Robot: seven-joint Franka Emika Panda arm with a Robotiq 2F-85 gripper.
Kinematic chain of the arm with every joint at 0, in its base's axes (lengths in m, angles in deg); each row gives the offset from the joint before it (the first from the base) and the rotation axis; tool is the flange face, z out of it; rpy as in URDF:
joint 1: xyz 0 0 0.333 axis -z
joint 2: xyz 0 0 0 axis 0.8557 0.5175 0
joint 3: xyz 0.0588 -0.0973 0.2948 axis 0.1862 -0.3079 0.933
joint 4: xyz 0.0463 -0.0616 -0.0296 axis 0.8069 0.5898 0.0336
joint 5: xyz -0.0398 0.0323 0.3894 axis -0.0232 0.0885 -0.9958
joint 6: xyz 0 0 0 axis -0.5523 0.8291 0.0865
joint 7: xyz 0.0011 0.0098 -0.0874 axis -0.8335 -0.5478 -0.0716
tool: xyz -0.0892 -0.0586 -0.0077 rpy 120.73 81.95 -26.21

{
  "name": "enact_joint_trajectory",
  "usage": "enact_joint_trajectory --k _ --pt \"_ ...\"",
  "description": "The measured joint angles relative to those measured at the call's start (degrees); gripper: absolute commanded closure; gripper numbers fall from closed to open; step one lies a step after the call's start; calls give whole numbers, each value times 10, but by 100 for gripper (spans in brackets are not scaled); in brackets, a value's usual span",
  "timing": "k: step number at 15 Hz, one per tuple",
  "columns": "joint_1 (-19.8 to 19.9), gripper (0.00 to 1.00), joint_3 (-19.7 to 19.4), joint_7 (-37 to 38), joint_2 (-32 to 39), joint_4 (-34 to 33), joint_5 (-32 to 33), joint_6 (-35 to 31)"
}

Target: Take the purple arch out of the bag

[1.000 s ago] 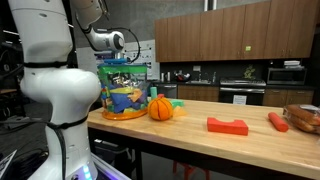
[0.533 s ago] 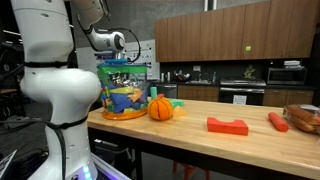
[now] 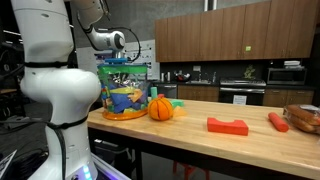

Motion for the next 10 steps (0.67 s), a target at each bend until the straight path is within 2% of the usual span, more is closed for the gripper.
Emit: enact_joint_trajectory --k 10 --pt "4 96 -2 28 -37 -8 16 45"
